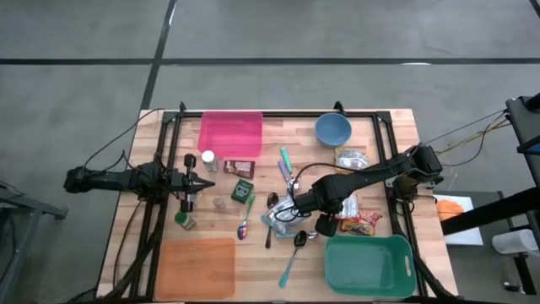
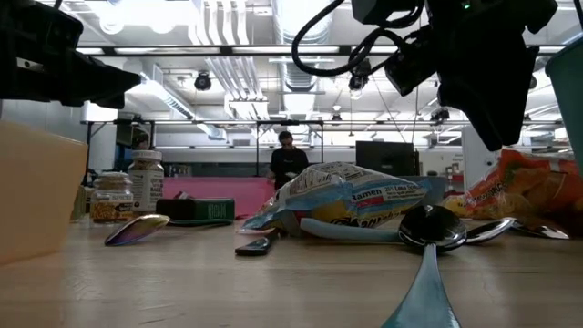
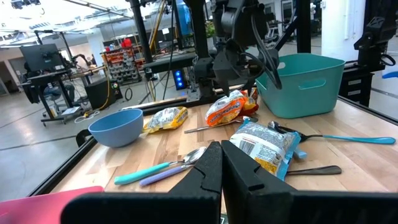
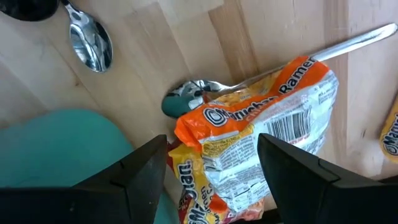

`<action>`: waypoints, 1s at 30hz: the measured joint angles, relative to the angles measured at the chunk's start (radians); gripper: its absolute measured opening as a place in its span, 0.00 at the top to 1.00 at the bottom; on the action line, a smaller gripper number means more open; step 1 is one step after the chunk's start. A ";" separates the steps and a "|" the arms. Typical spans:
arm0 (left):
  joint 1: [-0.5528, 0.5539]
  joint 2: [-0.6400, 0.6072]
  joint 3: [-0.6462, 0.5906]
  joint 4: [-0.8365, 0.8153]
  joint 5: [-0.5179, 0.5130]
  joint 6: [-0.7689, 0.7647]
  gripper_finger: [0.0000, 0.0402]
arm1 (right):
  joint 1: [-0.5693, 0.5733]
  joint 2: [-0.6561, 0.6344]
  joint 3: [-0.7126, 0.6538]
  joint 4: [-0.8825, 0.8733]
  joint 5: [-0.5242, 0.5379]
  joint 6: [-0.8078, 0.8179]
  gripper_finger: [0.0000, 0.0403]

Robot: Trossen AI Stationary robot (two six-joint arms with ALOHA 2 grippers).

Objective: Pick & Place Food Item
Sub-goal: Put the orange noodle pack into the green bin

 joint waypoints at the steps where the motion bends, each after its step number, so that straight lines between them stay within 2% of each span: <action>1: 0.000 0.000 0.000 0.000 0.000 0.000 1.00 | 0.000 0.004 0.000 -0.001 0.000 0.001 0.38; 11: 0.000 0.000 0.000 0.000 0.000 0.000 1.00 | 0.039 0.130 0.098 -0.096 0.004 0.028 0.38; 18: 0.000 0.000 0.000 0.000 0.000 0.000 1.00 | 0.045 0.212 0.145 -0.150 0.047 0.019 0.38; 30: 0.000 0.000 0.000 0.000 0.000 0.000 1.00 | 0.024 0.198 0.121 -0.129 0.059 -0.028 0.38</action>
